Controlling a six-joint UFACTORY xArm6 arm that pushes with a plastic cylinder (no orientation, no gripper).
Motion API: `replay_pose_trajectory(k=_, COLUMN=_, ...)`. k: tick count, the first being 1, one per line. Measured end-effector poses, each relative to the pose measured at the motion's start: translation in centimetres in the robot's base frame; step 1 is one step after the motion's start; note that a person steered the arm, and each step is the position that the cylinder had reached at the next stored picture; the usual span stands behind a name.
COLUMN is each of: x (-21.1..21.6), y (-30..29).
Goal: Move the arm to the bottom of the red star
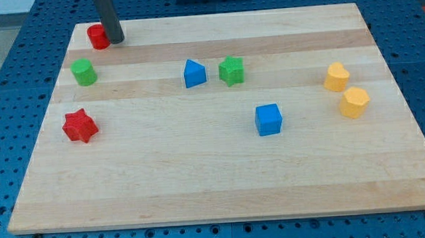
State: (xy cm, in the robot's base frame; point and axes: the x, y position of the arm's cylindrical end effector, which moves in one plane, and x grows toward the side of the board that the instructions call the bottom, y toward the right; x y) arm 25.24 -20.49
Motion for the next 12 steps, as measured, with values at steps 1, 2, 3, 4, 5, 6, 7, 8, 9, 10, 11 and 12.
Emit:
replay_pose_trajectory(k=1, x=0.3, y=-1.5)
replay_pose_trajectory(k=2, x=0.3, y=-2.2)
replay_pose_trajectory(k=3, x=2.0, y=-1.2)
replay_pose_trajectory(k=4, x=4.3, y=2.9)
replay_pose_trajectory(k=5, x=4.6, y=4.5)
replay_pose_trajectory(k=6, x=4.6, y=4.5)
replay_pose_trajectory(k=7, x=7.5, y=5.6)
replay_pose_trajectory(k=8, x=9.0, y=5.7)
replay_pose_trajectory(k=9, x=11.9, y=7.1)
replay_pose_trajectory(k=10, x=17.8, y=8.7)
replay_pose_trajectory(k=11, x=23.1, y=8.7)
replay_pose_trajectory(k=12, x=26.9, y=6.8)
